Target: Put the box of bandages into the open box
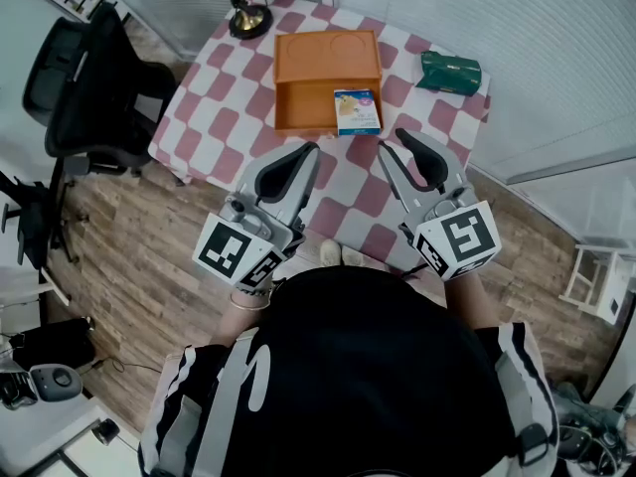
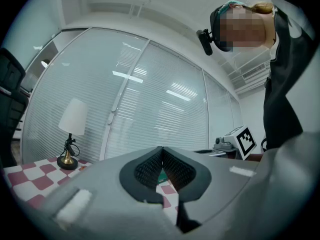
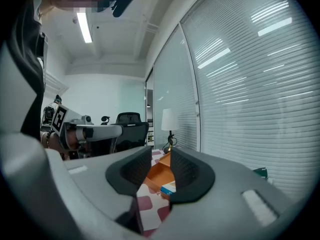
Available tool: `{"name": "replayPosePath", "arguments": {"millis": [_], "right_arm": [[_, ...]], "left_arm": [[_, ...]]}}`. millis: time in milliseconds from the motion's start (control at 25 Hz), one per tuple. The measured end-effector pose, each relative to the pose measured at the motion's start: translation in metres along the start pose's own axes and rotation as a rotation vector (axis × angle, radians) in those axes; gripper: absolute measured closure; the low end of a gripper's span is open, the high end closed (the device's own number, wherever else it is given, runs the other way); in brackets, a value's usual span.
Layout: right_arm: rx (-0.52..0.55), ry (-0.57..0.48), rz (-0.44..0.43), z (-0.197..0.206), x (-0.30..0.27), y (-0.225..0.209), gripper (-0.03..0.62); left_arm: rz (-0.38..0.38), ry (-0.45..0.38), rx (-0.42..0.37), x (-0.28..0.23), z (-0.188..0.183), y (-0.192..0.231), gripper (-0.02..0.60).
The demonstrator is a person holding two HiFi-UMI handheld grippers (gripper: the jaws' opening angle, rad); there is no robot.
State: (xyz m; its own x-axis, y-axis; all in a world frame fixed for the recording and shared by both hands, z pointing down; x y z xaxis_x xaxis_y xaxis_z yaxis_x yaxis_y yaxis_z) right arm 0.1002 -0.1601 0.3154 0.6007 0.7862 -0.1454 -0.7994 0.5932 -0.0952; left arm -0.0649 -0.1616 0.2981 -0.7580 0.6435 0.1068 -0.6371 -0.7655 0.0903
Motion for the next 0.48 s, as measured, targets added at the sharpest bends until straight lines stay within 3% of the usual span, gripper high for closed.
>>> {"name": "replayPosePath", "arguments": {"millis": [480], "right_arm": [[0.011,-0.019,-0.025,-0.0026,0.0027,0.01,0.544]], "left_arm": [[-0.006,-0.005,-0.002,0.0042,0.0002,-0.0054,0.581]]}}
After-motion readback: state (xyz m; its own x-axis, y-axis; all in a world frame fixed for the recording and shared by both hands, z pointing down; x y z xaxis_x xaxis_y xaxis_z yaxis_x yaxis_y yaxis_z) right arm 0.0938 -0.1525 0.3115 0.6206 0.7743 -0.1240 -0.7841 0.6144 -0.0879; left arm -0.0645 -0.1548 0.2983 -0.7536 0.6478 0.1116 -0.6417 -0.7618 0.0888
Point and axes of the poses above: the fingertips, and each gripper's own axes: x backward along the fingers, y to its left, z out of its underside, the point moved 5 cm from there along x, backward along the fingers, and after that the axes turned 5 degrees about -x, right-handed, at the moved point
